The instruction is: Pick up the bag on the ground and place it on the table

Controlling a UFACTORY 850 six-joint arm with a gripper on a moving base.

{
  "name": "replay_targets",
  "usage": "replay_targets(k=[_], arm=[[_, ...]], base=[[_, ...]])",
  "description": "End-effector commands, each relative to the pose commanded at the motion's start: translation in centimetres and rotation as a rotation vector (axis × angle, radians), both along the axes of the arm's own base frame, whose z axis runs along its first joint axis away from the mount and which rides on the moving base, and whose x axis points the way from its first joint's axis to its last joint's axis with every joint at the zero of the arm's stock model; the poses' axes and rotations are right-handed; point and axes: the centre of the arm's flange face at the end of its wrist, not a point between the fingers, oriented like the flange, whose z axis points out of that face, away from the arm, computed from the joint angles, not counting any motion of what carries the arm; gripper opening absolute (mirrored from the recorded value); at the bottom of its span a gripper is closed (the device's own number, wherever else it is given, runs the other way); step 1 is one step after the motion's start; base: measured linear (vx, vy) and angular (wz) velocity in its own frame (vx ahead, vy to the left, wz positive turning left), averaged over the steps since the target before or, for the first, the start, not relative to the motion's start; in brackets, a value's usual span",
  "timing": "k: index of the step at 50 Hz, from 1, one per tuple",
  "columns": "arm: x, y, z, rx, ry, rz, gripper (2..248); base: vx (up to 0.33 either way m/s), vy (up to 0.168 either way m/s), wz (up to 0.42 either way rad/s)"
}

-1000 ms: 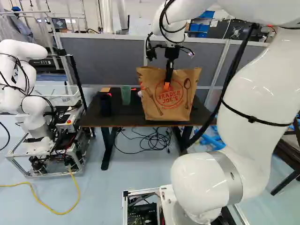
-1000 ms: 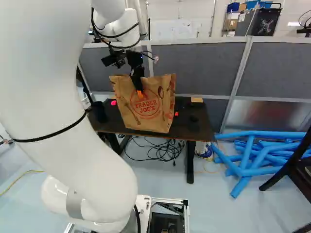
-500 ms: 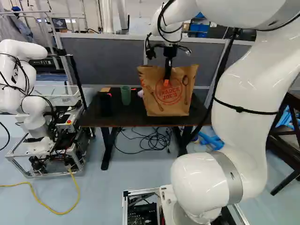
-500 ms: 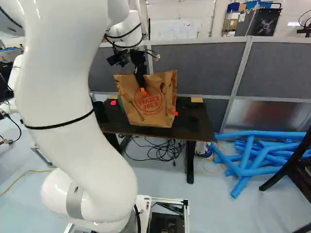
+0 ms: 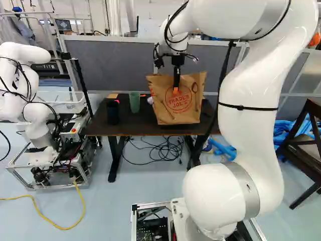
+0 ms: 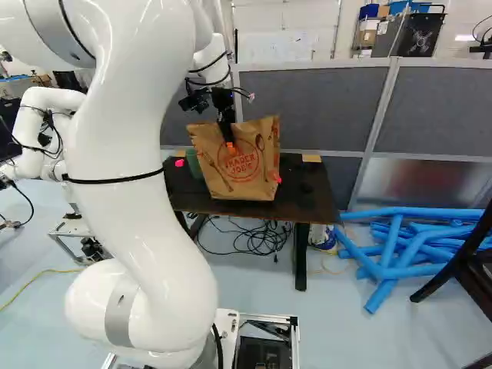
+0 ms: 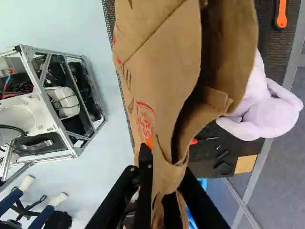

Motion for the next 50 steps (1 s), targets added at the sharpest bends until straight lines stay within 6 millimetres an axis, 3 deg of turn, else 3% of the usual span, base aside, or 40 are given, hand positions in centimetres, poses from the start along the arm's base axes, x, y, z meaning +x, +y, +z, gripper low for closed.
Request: replay_targets(k=[15, 29, 50], arm=[[2.3, 1.7, -2.3, -0.001, 0.026, 0.027, 21], [3.3, 2.5, -4.4, -0.002, 0.056, 0.039, 21], [3.5, 2.5, -4.8, -0.003, 0.062, 0.039, 21]], base=[[0.0, 0.0, 0.0], [0.0, 0.0, 0.0], [0.0, 0.0, 0.0]])
